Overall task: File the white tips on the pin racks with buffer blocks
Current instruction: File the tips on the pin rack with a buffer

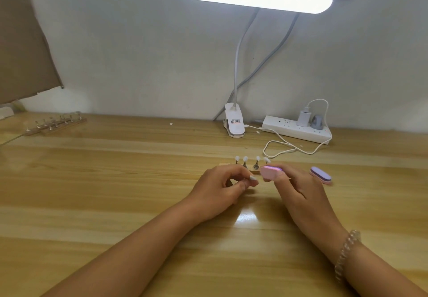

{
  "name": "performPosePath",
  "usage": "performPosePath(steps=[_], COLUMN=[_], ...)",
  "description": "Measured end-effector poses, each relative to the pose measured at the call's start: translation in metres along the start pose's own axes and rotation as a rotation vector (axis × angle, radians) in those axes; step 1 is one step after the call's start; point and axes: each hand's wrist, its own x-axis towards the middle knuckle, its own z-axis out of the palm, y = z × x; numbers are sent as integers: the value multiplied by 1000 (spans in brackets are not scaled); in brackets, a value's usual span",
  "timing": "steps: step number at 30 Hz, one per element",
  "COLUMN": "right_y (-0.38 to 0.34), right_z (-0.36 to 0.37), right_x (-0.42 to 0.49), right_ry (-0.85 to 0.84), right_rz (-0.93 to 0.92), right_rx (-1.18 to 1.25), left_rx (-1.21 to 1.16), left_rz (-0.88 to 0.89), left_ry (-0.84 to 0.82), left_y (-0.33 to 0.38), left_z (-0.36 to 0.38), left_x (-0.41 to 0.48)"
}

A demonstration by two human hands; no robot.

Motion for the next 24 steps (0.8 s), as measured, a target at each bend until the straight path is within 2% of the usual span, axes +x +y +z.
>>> performPosePath(steps=[5,11,13,24], right_y=[-4,6,7,7], right_z=[2,1,1,3], right_x=[-2,-1,-2,-1], right_ry=[-37,-63,-95,-37], right_rz=[-94,14,9,-28], right_rx=[-53,69,39,-76], left_rx=[12,-8,-5,19], left_rz=[8,-5,-8,-3], left_ry=[-14,-6,-3,10], left_y=[-3,-4,-5,-4], left_z=[0,1,0,-1], left_x=[1,2,2,2])
